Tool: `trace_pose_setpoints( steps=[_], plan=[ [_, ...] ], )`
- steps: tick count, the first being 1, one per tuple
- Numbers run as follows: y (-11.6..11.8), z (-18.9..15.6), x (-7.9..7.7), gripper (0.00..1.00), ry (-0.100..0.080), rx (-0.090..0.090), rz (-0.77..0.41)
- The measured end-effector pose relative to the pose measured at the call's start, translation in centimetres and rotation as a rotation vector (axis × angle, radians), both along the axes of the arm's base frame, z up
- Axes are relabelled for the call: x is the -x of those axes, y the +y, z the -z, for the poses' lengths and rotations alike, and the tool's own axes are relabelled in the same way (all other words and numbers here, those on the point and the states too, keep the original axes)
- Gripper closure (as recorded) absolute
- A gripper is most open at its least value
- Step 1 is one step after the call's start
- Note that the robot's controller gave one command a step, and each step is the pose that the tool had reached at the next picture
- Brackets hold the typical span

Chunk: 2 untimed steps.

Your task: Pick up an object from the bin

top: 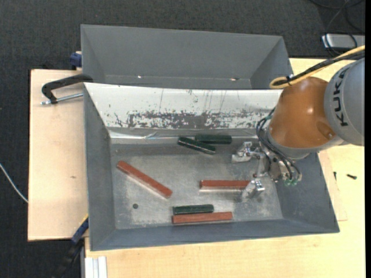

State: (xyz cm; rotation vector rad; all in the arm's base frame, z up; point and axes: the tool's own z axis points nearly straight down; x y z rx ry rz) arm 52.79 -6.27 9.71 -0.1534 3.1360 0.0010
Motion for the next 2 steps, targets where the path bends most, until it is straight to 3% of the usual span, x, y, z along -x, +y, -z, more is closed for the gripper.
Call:
trace_pose_setpoints(
  steps=[1, 2],
  plan=[
    [-0.36, 2.15, -0.41, 1.00, 0.003, 0.001, -0.061],
    [-0.36, 2.14, -0.41, 1.00, 0.003, 0.001, -0.062]
  ],
)
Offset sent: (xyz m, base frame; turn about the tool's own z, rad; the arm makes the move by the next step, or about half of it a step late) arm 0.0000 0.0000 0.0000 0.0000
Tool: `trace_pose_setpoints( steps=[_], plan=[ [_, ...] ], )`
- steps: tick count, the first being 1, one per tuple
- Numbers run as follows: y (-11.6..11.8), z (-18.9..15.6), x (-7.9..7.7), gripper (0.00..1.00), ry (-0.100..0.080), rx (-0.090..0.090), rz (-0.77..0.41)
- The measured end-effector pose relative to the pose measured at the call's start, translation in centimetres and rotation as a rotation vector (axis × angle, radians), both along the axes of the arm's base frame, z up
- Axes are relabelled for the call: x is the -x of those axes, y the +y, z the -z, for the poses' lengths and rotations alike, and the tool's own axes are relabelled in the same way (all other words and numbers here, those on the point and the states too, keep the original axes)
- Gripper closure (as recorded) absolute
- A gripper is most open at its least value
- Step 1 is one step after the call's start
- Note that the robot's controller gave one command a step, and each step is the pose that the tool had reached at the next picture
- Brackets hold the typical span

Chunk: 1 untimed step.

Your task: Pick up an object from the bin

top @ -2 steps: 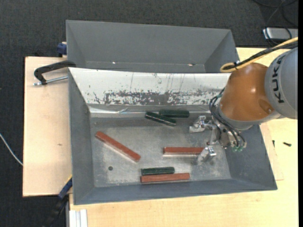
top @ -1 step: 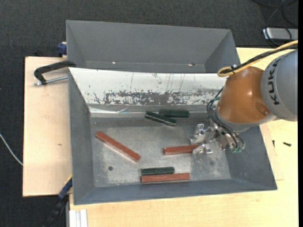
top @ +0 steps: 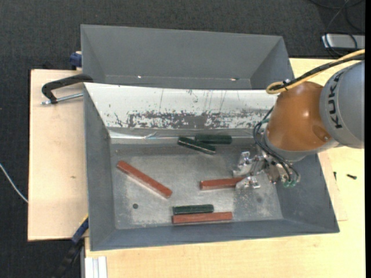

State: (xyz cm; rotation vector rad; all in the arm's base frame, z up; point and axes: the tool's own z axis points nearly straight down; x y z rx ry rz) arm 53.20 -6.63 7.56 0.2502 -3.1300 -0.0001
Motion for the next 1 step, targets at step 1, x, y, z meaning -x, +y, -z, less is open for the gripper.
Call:
trace_pose_setpoints(
  steps=[1],
  plan=[
    [-0.94, -13.94, -0.07, 1.00, -0.008, 0.000, -0.042]
  ],
)
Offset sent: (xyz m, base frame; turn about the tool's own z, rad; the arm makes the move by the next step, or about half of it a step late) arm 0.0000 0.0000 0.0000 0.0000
